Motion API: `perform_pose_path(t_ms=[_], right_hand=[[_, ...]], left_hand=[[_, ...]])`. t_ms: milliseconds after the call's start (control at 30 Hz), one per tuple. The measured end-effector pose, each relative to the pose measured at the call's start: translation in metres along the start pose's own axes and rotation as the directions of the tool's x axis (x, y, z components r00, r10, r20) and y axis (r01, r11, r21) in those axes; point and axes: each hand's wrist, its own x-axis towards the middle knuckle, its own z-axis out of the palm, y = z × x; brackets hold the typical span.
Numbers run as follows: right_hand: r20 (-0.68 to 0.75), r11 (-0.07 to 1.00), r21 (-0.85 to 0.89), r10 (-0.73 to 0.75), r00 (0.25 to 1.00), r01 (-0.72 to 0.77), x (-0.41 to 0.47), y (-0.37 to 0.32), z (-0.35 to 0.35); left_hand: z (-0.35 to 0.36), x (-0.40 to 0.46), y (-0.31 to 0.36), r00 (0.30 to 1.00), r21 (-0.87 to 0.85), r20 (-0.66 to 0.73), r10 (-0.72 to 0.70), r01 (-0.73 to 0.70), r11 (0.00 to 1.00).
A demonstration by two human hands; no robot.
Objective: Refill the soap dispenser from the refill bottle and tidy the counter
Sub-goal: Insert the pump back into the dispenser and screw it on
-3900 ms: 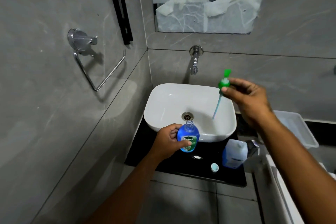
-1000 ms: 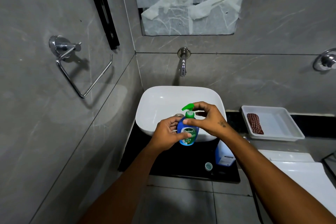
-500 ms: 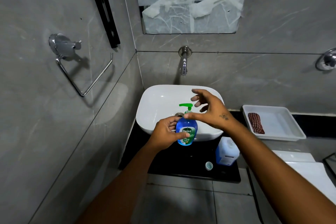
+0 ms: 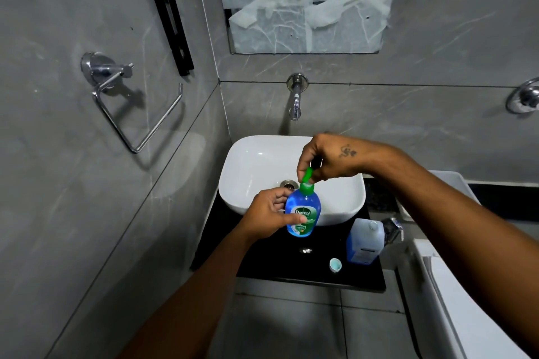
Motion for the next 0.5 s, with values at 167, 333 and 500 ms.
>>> perform_pose_path(t_ms=[167, 333, 500], right_hand=[[0.024, 1.000, 0.006, 0.014, 1.000, -0.014, -0.004, 0.005, 0.001], [-0.177, 0.985, 0.099, 0.156, 0.972, -0.140, -0.005, 0.037, 0.020], [0.114, 0.919, 0.223, 0.307, 0.945, -0.326, 0.008, 0.068, 0.101]], left_hand=[[0.004, 0.001, -0.002, 1.000, -0.015, 0.018, -0.007, 0.008, 1.000], [0.000, 0.003, -0.009, 1.000, -0.030, -0.019, -0.003, 0.003, 1.000], [-0.019, -0.006, -0.026, 0.996, -0.037, -0.087, -0.024, 0.020, 0.999]])
